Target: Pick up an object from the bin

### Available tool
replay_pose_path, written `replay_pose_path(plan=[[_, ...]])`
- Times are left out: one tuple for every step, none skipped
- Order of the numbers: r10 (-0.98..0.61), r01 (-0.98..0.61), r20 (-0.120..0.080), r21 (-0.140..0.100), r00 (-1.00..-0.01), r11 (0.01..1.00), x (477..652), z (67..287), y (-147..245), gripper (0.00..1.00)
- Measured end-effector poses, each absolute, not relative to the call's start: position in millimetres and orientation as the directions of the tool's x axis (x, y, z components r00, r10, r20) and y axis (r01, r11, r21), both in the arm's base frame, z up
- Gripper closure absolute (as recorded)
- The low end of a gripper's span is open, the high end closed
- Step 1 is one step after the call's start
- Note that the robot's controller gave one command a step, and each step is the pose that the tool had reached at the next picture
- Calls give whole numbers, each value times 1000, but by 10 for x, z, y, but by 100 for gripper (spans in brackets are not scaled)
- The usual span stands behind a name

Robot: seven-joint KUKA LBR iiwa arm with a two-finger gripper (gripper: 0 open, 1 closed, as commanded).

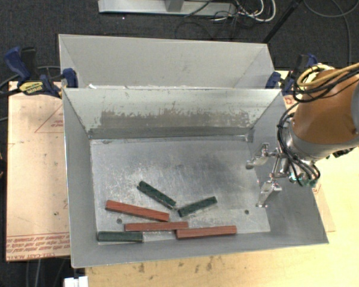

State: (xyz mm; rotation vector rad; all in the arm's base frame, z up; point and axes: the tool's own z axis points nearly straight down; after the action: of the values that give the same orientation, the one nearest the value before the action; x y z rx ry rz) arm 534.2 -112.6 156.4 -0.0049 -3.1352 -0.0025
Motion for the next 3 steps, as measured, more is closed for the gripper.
replay_pose_path(plan=[[0, 0, -1, 0, -1000, 1000, 5361, 1606, -1121, 0], [-107, -107, -4, 0, -994, 994, 5181, 1019, -519, 0], [-162, -162, 2, 2, -987, 987, 5278, 975, -349, 0]])
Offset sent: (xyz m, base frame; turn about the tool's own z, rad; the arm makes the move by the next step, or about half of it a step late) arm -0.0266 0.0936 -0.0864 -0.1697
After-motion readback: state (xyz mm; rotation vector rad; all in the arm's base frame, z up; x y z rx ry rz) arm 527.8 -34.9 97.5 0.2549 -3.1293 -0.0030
